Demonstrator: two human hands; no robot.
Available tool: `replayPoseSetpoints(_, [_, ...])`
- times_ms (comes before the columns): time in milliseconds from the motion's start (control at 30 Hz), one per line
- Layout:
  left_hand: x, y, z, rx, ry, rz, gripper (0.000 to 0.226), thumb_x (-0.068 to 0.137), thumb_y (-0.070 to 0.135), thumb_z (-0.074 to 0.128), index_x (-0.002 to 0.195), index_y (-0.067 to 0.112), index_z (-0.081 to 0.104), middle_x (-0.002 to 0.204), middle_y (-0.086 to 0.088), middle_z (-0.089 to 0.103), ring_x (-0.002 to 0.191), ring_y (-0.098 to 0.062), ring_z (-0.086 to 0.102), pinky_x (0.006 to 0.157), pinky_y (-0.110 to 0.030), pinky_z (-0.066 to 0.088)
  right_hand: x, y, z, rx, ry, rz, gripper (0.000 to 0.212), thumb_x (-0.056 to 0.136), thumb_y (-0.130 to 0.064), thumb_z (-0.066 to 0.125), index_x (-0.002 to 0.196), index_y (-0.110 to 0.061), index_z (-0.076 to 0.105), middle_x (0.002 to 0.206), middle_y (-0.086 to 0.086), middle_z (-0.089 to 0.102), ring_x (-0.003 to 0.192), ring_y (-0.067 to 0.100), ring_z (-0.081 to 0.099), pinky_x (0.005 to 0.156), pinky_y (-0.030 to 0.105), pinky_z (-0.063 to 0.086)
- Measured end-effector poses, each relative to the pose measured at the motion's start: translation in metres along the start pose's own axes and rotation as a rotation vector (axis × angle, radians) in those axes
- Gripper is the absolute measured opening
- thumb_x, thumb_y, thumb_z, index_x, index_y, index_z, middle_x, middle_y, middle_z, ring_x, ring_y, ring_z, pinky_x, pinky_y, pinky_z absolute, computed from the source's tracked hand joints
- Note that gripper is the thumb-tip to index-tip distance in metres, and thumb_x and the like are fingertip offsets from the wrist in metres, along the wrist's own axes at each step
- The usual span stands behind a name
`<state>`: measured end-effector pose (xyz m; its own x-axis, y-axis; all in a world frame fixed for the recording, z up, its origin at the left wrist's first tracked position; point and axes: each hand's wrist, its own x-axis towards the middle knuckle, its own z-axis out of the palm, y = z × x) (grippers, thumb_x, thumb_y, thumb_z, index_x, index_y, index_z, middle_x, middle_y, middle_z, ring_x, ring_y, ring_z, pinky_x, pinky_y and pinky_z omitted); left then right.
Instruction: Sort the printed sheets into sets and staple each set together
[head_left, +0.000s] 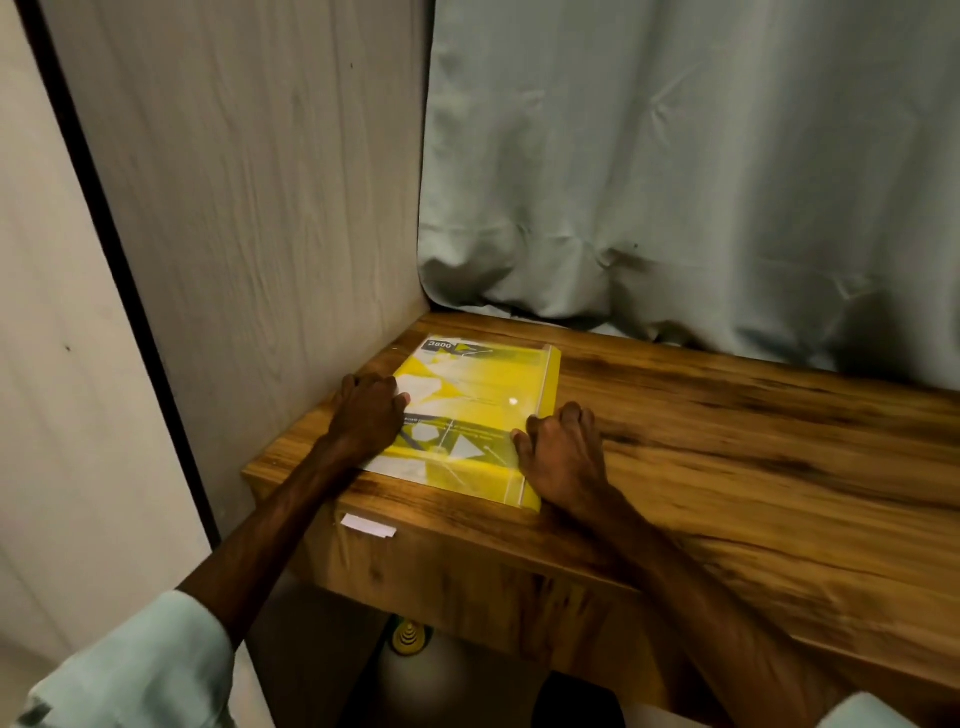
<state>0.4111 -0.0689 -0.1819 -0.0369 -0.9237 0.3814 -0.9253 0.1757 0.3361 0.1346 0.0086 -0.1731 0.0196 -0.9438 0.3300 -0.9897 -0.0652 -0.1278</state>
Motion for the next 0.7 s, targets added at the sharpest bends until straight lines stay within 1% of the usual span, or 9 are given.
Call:
replayPoseSetpoints(133, [-0.005,0.011,-0.007,0.049,0.011,0.041,0.026,0.107,0.032,0.045,0.108,0.011,0.061,0.115,-0.013,0.065,0.116,-0.034,0.054,0.108,-0.047,0.029,-0.003,-0.001,-0.004,0.029,-0.007,-0.001,0.050,0.102,-0.052,0.038,0.118,-0.016,0.069,0.125,0.024,0.052,0.121,0.039,0.042,0.102,0.048,0.037])
replayPoseSetpoints(233, [-0.005,0.016,-0.011,0.076,-0.003,0.013,0.025,0.104,0.034,0.045,0.105,0.014,0.060,0.119,-0.015,0.064,0.115,-0.036,0.052,0.105,-0.049,0.033,-0.005,0.000,-0.014,0.111,-0.014,0.002,0.046,0.102,-0.049,0.045,0.118,-0.015,0.071,0.125,0.024,0.054,0.122,0.039,0.044,0.103,0.046,0.038])
replayPoseSetpoints(267, [-0.006,0.020,-0.011,0.078,0.029,0.017,0.023,0.102,0.032,0.049,0.107,0.012,0.061,0.121,-0.016,0.063,0.115,-0.038,0.052,0.104,-0.049,0.035,-0.005,0.002,-0.018,0.169,-0.010,-0.021,0.043,0.102,-0.047,0.049,0.113,-0.013,0.074,0.120,0.024,0.059,0.120,0.039,0.048,0.102,0.044,0.040])
replayPoseSetpoints(300, [-0.009,0.029,-0.011,0.060,0.070,0.028,0.023,0.100,0.028,0.055,0.110,0.009,0.063,0.123,-0.018,0.062,0.117,-0.040,0.051,0.104,-0.049,0.035,-0.006,0.007,-0.022,0.243,0.005,-0.048,0.039,0.102,-0.042,0.051,0.100,-0.012,0.076,0.109,0.023,0.065,0.113,0.038,0.055,0.100,0.043,0.043])
replayPoseSetpoints(367, [-0.019,0.059,-0.010,-0.020,0.131,0.087,0.029,0.094,0.019,0.065,0.118,0.003,0.065,0.128,-0.021,0.061,0.123,-0.042,0.049,0.107,-0.048,0.035,-0.010,0.023,-0.031,0.390,0.086,-0.046,0.039,0.099,-0.033,0.056,0.070,-0.012,0.070,0.078,0.013,0.071,0.086,0.029,0.066,0.086,0.040,0.051])
replayPoseSetpoints(433, [-0.029,0.094,-0.005,-0.153,0.147,0.166,0.030,0.090,0.012,0.068,0.118,0.000,0.066,0.127,-0.023,0.062,0.125,-0.044,0.050,0.107,-0.047,0.036,-0.015,0.046,-0.040,0.442,0.134,0.017,0.033,0.094,-0.027,0.060,0.066,-0.012,0.069,0.069,0.002,0.071,0.072,0.019,0.067,0.075,0.036,0.055])
replayPoseSetpoints(533, [-0.035,0.151,0.011,-0.240,0.129,0.304,0.028,0.087,0.013,0.061,0.111,0.001,0.069,0.121,-0.022,0.064,0.120,-0.044,0.053,0.103,-0.042,0.036,-0.026,0.095,-0.058,0.434,0.170,0.134,0.016,0.084,-0.018,0.065,0.070,-0.017,0.074,0.070,-0.005,0.072,0.072,0.013,0.068,0.070,0.027,0.054])
replayPoseSetpoints(633, [-0.031,0.215,0.026,-0.288,0.092,0.383,0.020,0.091,0.012,0.056,0.106,0.010,0.069,0.115,-0.013,0.066,0.117,-0.034,0.053,0.097,-0.041,0.045,-0.039,0.160,-0.079,0.407,0.236,0.295,0.015,0.076,-0.015,0.060,0.066,-0.018,0.071,0.064,-0.008,0.068,0.067,0.013,0.067,0.060,0.025,0.052])
replayPoseSetpoints(700, [-0.025,0.263,0.037,-0.310,-0.031,0.405,0.016,0.092,0.017,0.056,0.100,0.018,0.070,0.104,-0.007,0.070,0.108,-0.028,0.060,0.089,-0.037,0.049,-0.053,0.213,-0.098,0.364,0.281,0.402,0.012,0.076,-0.016,0.064,0.065,-0.017,0.070,0.063,-0.007,0.065,0.065,0.018,0.065,0.059,0.026,0.049])
